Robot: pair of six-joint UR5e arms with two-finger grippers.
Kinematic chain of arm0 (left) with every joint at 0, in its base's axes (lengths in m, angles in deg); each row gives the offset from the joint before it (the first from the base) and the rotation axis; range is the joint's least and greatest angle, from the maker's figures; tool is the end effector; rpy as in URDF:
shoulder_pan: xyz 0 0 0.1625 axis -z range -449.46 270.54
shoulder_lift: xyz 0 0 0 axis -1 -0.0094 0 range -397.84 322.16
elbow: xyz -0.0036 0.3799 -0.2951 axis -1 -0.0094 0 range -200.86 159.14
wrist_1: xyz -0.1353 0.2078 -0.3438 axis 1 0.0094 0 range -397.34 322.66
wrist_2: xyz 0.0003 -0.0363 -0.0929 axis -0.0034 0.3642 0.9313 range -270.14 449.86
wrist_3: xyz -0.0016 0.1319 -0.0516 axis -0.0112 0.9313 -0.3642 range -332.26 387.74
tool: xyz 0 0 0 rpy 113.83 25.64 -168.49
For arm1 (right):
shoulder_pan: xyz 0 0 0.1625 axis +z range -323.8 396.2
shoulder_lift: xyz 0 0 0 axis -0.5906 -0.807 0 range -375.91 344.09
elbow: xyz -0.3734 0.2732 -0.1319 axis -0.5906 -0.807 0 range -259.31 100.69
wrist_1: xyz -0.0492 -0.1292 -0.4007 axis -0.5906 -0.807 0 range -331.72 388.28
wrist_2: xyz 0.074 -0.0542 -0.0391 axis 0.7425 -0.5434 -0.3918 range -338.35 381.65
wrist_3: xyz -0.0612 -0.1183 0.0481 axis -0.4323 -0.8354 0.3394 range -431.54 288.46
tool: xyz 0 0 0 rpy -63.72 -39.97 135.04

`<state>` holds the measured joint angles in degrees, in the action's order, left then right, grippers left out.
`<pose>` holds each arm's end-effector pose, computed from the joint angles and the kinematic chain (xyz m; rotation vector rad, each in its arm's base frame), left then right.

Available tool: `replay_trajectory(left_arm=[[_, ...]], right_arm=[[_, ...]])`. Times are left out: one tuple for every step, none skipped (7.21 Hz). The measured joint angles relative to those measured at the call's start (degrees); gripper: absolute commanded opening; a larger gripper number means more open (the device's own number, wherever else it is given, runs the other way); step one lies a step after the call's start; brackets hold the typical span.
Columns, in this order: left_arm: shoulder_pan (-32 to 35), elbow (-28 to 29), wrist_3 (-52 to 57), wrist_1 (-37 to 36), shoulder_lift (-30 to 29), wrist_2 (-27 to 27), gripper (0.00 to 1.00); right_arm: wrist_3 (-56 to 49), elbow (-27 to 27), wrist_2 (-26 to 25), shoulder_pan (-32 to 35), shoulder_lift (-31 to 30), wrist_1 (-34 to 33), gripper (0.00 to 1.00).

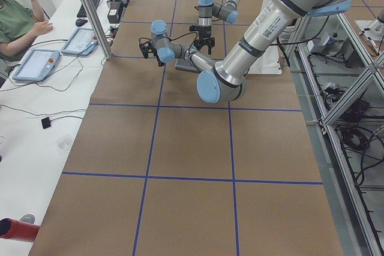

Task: Fold towel twice with both arms
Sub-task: 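Drag the folded towel toward the robot with the right gripper, then release, then move the left gripper down to grasp the near end of the folded strip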

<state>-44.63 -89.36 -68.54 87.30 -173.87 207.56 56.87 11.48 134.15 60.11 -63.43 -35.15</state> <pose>0.5701 -0.6620 0.3080 -0.0817 1.1128 -0.5501 -0.6765 -0.3866 0.1930 -0.5025 -1.1748 0.7017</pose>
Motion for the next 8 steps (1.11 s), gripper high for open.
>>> replay_trajectory(left_arm=[[1.23,-0.15,0.11,-0.18,0.25,1.65,0.81],[2.55,-0.49,0.17,-0.31,0.90,3.29,0.81],[3.94,-1.35,0.37,-0.39,2.07,4.93,0.84],[5.38,-4.04,0.94,-0.43,4.96,7.25,0.89],[6.07,-8.75,1.54,-0.45,9.54,9.06,0.99],[5.92,-14.17,1.82,-0.45,14.07,9.78,1.00],[4.46,-19.09,1.76,-0.49,17.42,9.67,1.00],[0.97,-23.27,1.52,-0.56,20.11,7.91,1.00]], right_arm=[[-2.67,2.64,2.83,2.47,-2.98,-0.10,1.00],[-5.16,4.33,6.28,5.55,-5.77,-0.14,1.00],[-8.30,5.00,9.78,9.12,-8.14,-0.17,1.00],[-12.43,5.03,12.14,12.55,-10.17,-0.22,1.00],[-17.53,4.72,13.17,15.53,-11.81,-0.28,1.00],[-23.27,3.93,13.46,18.09,-12.98,-0.32,1.00],[-28.37,2.61,13.39,20.11,-13.57,-0.24,1.00],[-32.65,1.30,13.21,21.57,-13.77,0.02,1.00]])
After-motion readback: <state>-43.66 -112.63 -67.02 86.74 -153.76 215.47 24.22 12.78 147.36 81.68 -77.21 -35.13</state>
